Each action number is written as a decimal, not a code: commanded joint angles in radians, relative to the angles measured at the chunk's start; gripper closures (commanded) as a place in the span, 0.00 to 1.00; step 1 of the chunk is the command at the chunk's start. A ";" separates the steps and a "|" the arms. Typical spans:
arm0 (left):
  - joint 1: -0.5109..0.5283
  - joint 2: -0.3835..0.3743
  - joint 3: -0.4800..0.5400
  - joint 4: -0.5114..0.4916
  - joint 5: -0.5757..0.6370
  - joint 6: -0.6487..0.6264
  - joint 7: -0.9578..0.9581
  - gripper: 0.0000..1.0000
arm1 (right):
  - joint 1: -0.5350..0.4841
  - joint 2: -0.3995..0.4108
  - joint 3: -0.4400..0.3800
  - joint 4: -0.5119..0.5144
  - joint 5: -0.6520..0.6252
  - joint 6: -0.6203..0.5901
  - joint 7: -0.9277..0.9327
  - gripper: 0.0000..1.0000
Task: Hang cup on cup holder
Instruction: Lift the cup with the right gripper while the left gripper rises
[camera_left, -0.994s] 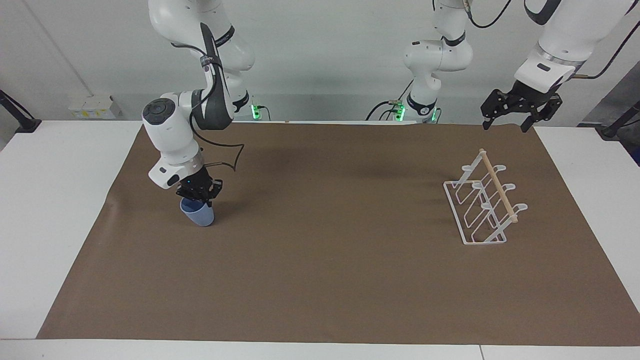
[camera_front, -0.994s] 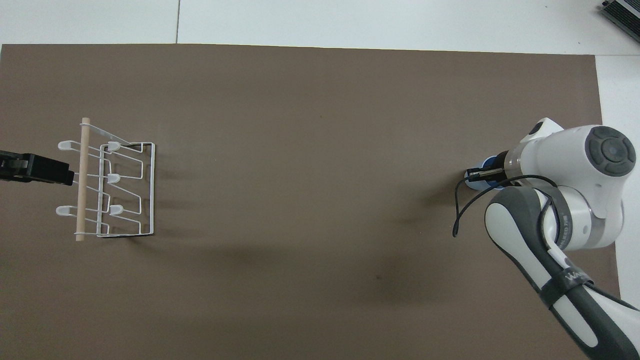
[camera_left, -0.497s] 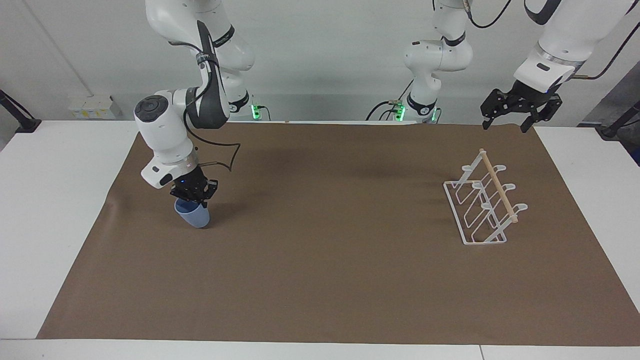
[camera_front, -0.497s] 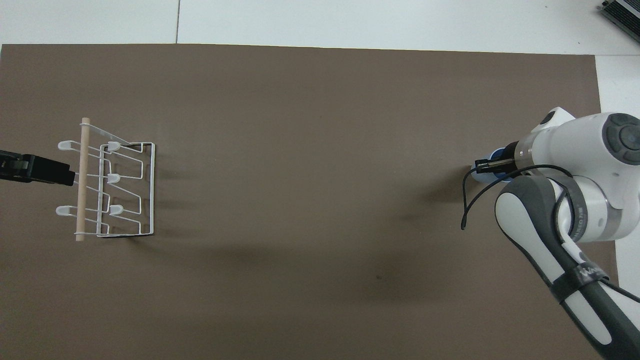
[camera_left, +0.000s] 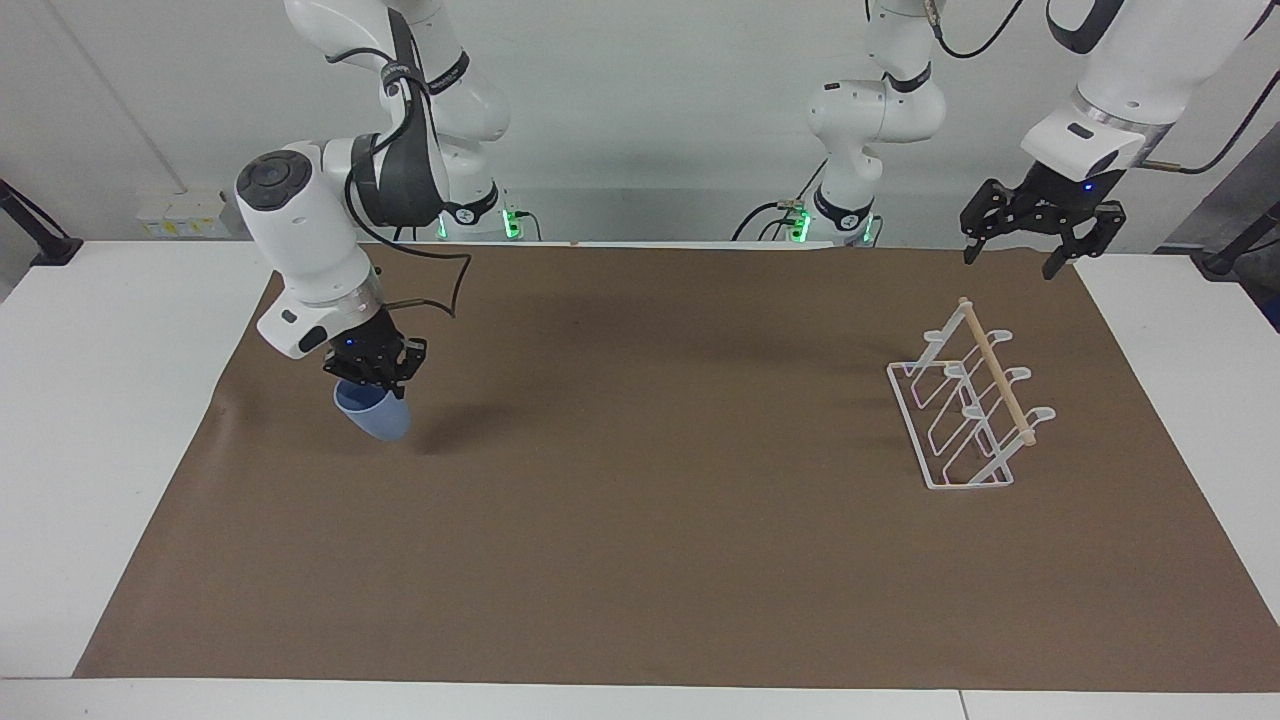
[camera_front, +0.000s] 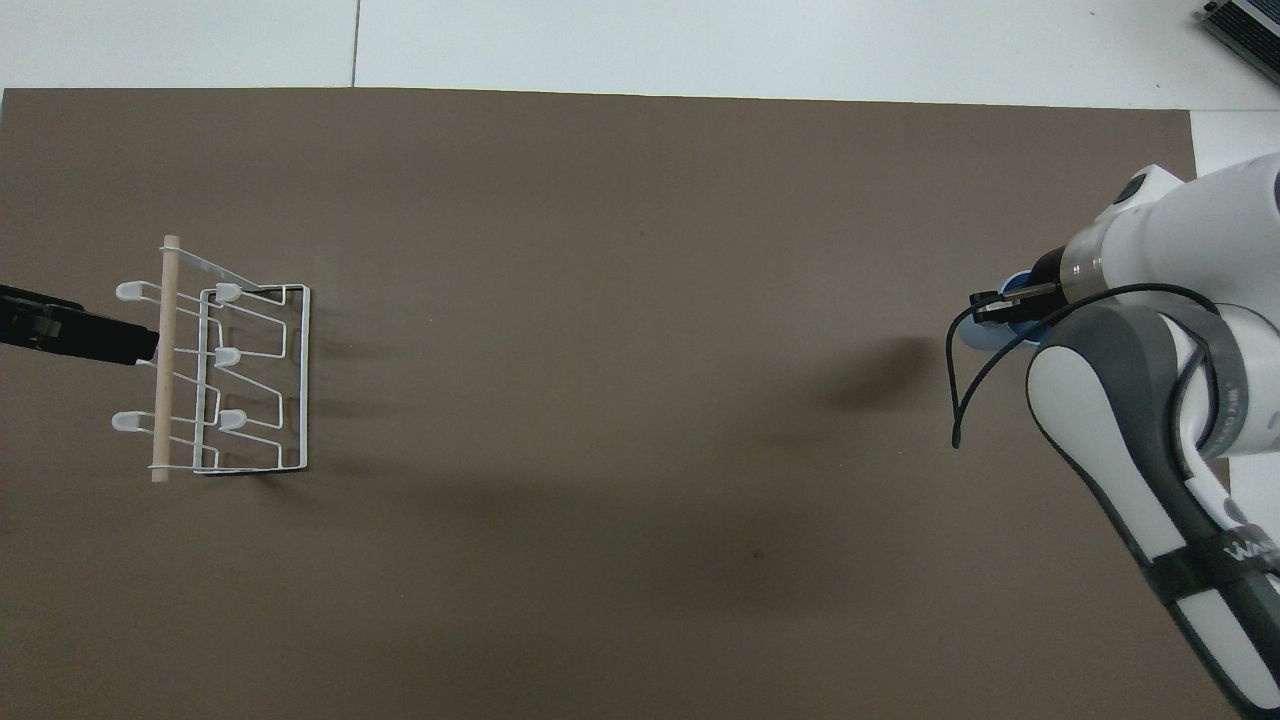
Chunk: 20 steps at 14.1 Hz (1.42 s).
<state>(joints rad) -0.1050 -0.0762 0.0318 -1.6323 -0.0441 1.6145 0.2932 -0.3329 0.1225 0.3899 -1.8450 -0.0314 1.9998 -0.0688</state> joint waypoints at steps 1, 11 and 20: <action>-0.005 -0.033 0.010 -0.057 -0.023 0.053 0.093 0.00 | 0.014 -0.009 0.012 0.070 -0.033 -0.093 0.009 1.00; -0.044 -0.074 0.007 -0.176 -0.154 0.220 0.294 0.00 | 0.054 -0.058 0.063 0.236 -0.033 -0.370 0.007 1.00; -0.142 -0.088 0.008 -0.204 -0.154 0.233 0.360 0.00 | 0.051 -0.073 0.153 0.317 -0.016 -0.497 0.006 1.00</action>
<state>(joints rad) -0.2276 -0.1306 0.0259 -1.8033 -0.1851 1.8563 0.6310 -0.2716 0.0503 0.5044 -1.5425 -0.0344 1.5261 -0.0688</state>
